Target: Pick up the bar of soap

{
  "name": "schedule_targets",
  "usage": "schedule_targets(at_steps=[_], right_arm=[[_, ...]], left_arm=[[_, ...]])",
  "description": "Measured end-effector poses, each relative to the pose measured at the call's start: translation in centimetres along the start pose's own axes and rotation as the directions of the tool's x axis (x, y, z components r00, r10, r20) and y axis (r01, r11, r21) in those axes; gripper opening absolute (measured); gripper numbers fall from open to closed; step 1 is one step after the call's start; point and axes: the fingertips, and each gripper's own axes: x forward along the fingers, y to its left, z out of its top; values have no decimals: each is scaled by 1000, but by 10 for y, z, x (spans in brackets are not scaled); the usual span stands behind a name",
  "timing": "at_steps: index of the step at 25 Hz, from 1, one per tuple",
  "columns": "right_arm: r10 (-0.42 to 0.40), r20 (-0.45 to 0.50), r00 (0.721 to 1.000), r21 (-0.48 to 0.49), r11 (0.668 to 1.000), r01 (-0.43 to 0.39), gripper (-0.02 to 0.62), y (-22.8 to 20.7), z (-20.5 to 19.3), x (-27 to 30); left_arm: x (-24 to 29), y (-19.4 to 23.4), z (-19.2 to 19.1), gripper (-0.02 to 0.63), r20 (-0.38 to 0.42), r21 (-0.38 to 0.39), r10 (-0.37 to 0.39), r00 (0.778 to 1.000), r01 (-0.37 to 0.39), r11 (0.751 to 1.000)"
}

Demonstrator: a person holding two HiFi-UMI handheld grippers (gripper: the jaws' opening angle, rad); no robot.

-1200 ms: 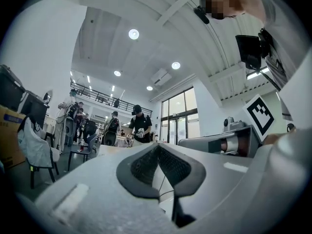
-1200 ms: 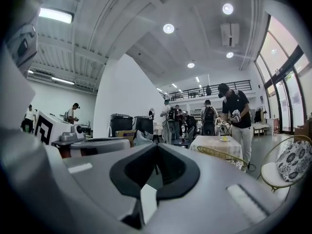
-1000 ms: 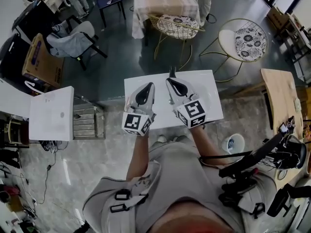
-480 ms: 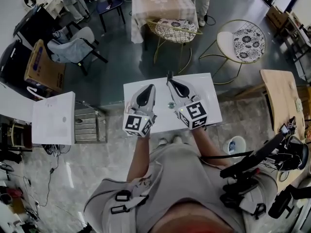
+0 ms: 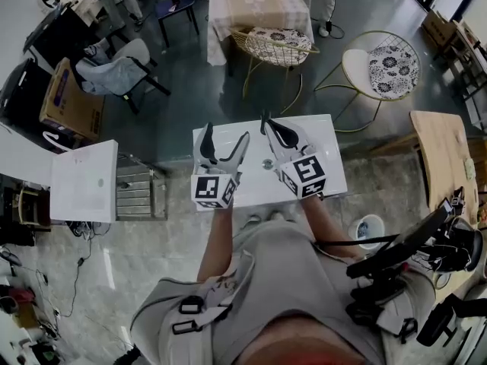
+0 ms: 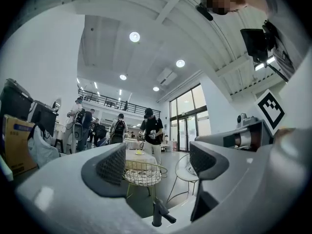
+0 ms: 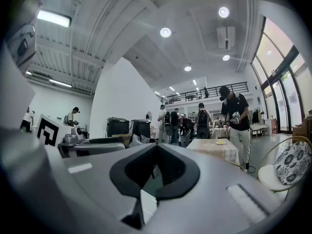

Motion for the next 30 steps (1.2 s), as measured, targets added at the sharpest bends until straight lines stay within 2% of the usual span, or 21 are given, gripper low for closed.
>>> schedule_targets(at_steps=[6,8,9,11,13,15,19,21,24,28,30], right_arm=[[10,2,1000,6,1000,-10,2,-7,0,3],[15,2,1000,12,1000,-15,2,-6,-1,5],[18,3,1000,15,1000,-18,2,-6,-2,6],[24,4,1000,18,1000,-24,2,-6,-2,7],[28,5,1000,20,999,-28,2,-7,-2,9],[27,9,1000,23,999,-28,2,-9,-1,10],[34,2,999,26,999,-34,2,-8,-2,11],[41,-9,999,24,999,-40,2,-6,-4,11],[44,-18,999,20,999,-44,2,-5,-7,10],[39,-28,999,18,999,-39,2,-5,-10,12],[35,-40,999,16,999,-35,2,-6,-13,13]], left_arm=[[-2,23,-17,407,-73,13,61,995,-61,998],[-9,40,-34,405,-145,17,110,983,-109,994],[-13,50,-47,405,-198,18,141,970,-140,990],[-24,73,-79,405,-310,24,201,929,-204,979],[-37,97,-115,403,-415,44,247,876,-251,967],[-51,122,-159,403,-523,70,264,810,-268,961],[-93,160,-249,402,-707,69,252,661,-291,954],[-114,169,-282,402,-756,51,240,608,-312,949],[-132,176,-316,379,-799,42,216,561,-307,951],[-134,178,-349,377,-835,49,164,525,-225,973],[-134,182,-366,364,-857,74,157,491,-185,980]])
